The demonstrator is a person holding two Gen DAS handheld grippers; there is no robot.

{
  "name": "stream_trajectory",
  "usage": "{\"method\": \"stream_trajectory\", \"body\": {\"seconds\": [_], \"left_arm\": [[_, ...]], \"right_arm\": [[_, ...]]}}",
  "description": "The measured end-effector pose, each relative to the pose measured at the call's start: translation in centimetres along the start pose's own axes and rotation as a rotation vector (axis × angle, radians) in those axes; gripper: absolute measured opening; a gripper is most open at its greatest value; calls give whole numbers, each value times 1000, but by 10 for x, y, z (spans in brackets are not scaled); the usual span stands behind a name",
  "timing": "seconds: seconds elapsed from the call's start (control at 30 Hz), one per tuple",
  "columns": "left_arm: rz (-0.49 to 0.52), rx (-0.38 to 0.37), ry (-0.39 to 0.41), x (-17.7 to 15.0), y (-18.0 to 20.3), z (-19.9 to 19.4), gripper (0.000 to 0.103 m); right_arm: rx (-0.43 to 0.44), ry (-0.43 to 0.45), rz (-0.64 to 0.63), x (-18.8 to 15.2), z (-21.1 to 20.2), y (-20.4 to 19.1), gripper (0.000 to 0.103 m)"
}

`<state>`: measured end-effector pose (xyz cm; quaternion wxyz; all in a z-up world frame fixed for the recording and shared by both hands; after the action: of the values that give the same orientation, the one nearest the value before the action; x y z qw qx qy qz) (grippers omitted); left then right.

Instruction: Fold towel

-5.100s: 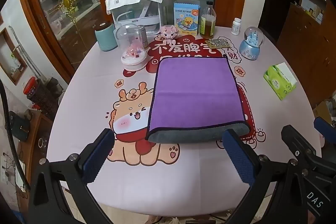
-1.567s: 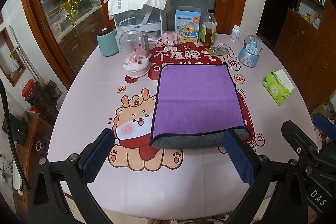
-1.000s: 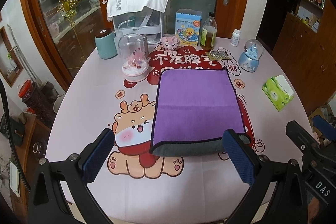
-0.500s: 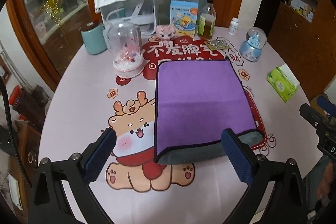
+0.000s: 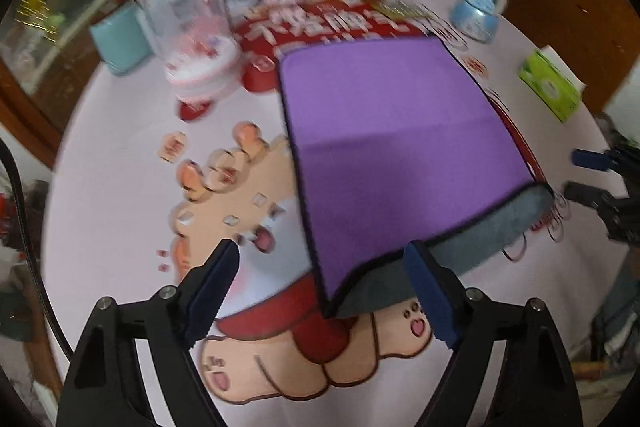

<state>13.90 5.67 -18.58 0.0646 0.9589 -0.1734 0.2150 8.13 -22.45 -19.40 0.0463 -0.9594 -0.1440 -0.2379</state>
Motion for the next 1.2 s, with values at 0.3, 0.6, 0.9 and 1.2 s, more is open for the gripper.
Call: {"method": "stream_trajectory", "body": {"seconds": [0.3,0.6,0.9,1.2], "left_arm": [[3,-181,-111,-15,4,38,68],[54,-245,-158,-15,14,47,61],[78,-265,-201,-15,16,55,61],[72,-285,-241,-18,13,65,37]], "right_arm": [[102,-111,-30,-7,35,21,43],[183,-184,-33,-10,56,26,31],[202,-197,-39,-14,56,27,13],[189,-187,-41,-20,49,27,12]]}}
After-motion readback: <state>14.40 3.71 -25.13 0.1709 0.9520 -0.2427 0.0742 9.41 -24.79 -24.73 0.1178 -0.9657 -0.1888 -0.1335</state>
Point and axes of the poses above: each gripper's, at about its wrist camera, not at the fingertips, and z roughly the way its jaws point, y to its right, x to its top, the point moved 4 cm from there along z, roughly the way its jaws point
